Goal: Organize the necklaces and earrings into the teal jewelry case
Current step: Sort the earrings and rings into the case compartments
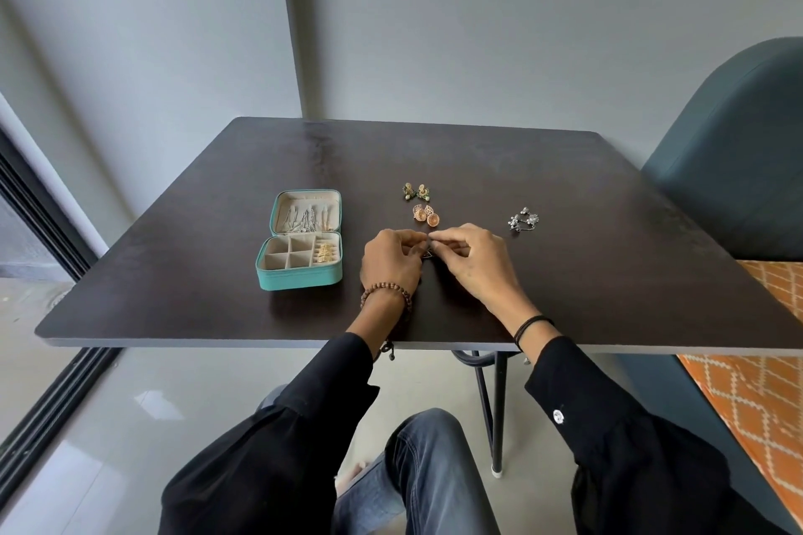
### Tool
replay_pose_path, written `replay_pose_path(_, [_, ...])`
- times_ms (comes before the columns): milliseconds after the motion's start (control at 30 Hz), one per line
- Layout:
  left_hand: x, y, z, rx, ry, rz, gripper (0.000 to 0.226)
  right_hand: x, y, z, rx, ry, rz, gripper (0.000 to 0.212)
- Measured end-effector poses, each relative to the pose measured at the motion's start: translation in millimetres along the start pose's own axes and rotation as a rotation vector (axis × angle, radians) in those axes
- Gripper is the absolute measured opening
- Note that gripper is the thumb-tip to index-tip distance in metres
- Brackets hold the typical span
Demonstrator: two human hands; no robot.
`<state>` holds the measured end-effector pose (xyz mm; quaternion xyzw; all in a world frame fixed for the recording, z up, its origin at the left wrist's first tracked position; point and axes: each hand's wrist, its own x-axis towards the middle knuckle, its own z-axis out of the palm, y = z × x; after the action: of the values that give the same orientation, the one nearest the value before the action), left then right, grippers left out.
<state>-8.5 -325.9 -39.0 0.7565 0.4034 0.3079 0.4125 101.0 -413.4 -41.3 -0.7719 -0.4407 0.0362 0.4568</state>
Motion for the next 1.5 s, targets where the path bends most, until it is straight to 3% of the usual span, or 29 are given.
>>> replay_pose_path(433, [-19,6,0,-0.072,0.049,0.108,0.018,-13,9,-22,0.050,0.096,0.060,0.013])
replay_pose_path(700, [-36,46,54,-0.139,-0.163,0.179,0.017,-18,45,-69,0.082,0.156,0.151,0.011])
replay_pose_path(933, [-14,58,99,0.030,-0.149,0.204,0.021,4,73,-89,-0.023,0.266,0.199,0.014])
replay_pose_path(1267, [18,59,123,0.032,-0.097,0.210,0.017,32,79,-82,-0.226,0.187,0.129,0.011])
replay_pose_path(1367, [19,57,122,-0.033,-0.085,0.230,0.017,30,79,-84,-0.126,0.234,0.127,0.008])
replay_pose_path(1500, [17,59,115,-0.154,-0.101,0.243,0.023,27,83,-91,0.217,0.277,0.139,0.010])
